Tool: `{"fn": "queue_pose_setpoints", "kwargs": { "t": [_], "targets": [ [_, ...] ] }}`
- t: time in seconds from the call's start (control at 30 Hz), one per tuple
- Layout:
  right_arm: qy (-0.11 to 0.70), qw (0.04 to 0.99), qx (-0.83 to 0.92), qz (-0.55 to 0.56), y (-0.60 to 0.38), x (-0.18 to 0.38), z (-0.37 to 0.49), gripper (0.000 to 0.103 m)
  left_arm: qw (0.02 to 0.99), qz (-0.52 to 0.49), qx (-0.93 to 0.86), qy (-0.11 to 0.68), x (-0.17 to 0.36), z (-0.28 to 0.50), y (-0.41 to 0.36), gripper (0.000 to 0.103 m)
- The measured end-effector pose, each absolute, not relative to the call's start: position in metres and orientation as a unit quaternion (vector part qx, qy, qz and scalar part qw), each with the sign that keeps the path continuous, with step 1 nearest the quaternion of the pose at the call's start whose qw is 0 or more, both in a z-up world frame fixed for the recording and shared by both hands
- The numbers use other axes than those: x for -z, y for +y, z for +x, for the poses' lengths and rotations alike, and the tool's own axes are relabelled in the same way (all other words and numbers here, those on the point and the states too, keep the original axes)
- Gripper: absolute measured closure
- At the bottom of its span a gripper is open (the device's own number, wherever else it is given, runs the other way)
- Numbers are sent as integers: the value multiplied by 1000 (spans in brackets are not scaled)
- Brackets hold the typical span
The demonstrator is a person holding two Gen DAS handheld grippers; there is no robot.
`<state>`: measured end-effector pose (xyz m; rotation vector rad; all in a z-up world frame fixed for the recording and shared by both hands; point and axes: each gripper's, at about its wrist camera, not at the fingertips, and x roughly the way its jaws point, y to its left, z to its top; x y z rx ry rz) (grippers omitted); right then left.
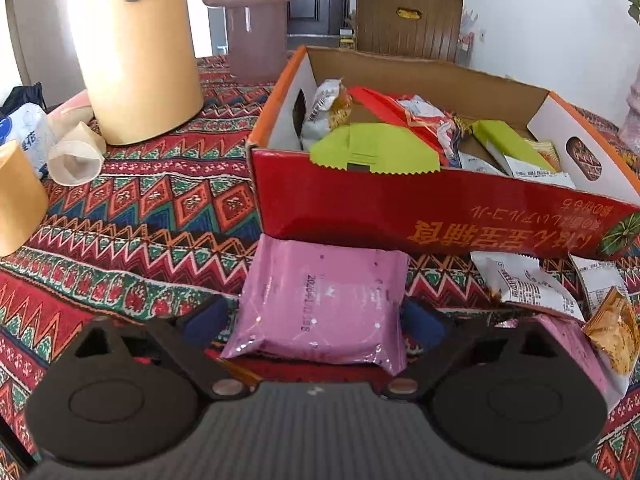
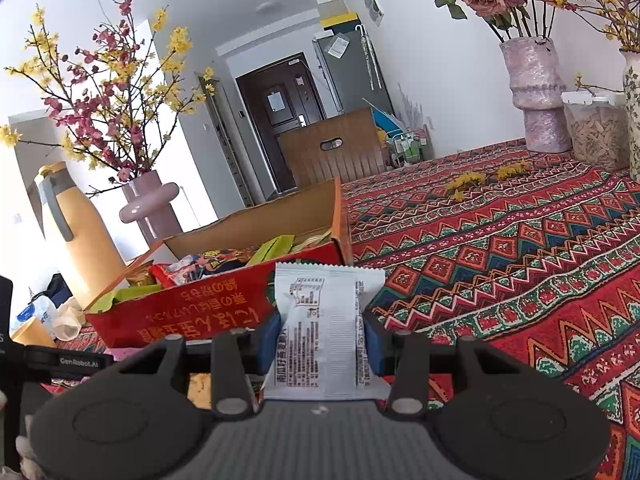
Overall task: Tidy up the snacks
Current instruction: 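Grasp the white sachet with the right gripper while the left grasps the pink packet, then carry the white sachet and pink packet over the box and open both grippers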
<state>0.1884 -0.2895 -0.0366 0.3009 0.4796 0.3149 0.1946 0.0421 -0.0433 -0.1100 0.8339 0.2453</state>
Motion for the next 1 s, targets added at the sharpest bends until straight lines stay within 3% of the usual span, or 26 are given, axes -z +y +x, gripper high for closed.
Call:
{"fn": "queue_pose_setpoints", "kwargs": {
  "t": [0.1, 0.17, 0.67, 1.0],
  "targets": [
    [237, 948, -155, 148, -289, 37, 189, 60, 910, -53, -111, 396, 39, 190, 40, 31],
    [238, 948, -154, 148, -289, 37, 189, 60, 912, -55, -105, 392, 37, 186, 40, 34],
    [230, 952, -149, 138, -286, 36, 186, 60, 938, -50, -86, 332, 16, 132, 34, 36],
    [187, 959, -173, 122, -279, 6, 169, 60, 967, -48, -61, 245, -34, 100, 23, 36]
  ]
}}
